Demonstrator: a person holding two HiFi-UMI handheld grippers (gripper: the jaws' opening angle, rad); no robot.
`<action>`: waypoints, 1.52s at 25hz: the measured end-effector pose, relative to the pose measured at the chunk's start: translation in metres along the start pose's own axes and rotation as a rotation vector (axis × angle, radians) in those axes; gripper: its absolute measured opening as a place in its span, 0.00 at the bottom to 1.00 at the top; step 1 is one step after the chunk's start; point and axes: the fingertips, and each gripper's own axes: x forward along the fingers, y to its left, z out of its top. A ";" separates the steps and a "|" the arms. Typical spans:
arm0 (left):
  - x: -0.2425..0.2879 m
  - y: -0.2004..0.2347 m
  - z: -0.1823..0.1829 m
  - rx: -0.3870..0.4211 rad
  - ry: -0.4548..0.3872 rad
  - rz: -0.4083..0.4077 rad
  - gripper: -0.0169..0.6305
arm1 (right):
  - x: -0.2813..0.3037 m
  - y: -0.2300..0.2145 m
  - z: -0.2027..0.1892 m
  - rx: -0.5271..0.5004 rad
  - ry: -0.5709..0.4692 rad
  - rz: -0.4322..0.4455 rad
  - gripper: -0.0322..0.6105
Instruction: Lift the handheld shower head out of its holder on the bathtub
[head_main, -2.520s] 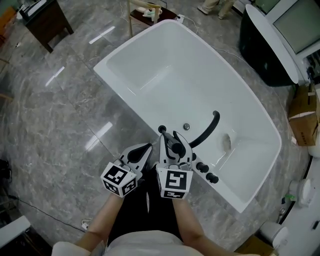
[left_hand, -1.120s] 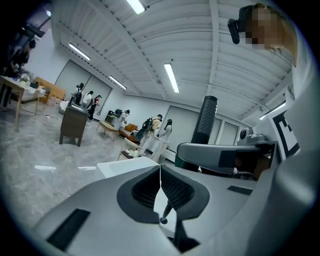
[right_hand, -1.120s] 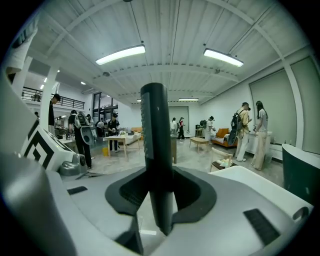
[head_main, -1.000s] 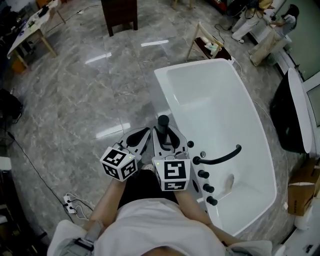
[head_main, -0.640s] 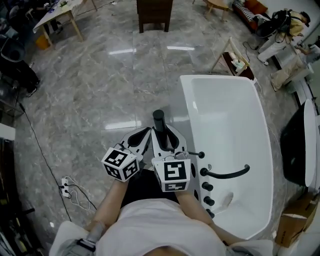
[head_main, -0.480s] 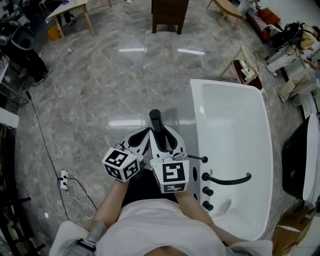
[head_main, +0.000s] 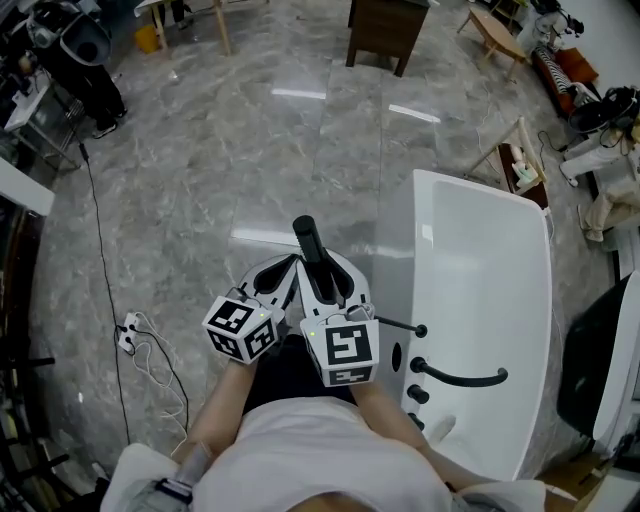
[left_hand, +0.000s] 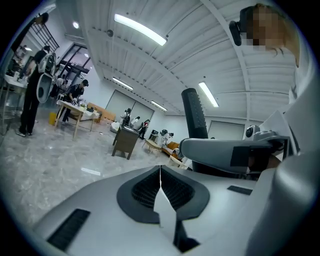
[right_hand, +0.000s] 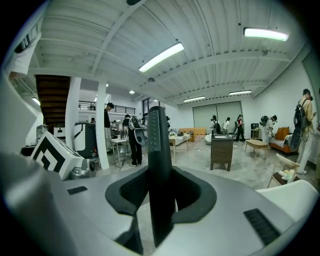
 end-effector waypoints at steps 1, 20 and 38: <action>-0.002 0.002 0.000 -0.002 -0.003 0.004 0.05 | 0.001 0.004 0.001 -0.013 -0.001 0.006 0.27; 0.008 -0.006 0.002 0.008 0.011 -0.063 0.05 | -0.001 0.001 0.001 -0.003 0.003 -0.030 0.26; 0.017 -0.015 -0.002 0.009 0.027 -0.084 0.05 | -0.004 -0.004 -0.001 -0.001 0.005 -0.035 0.26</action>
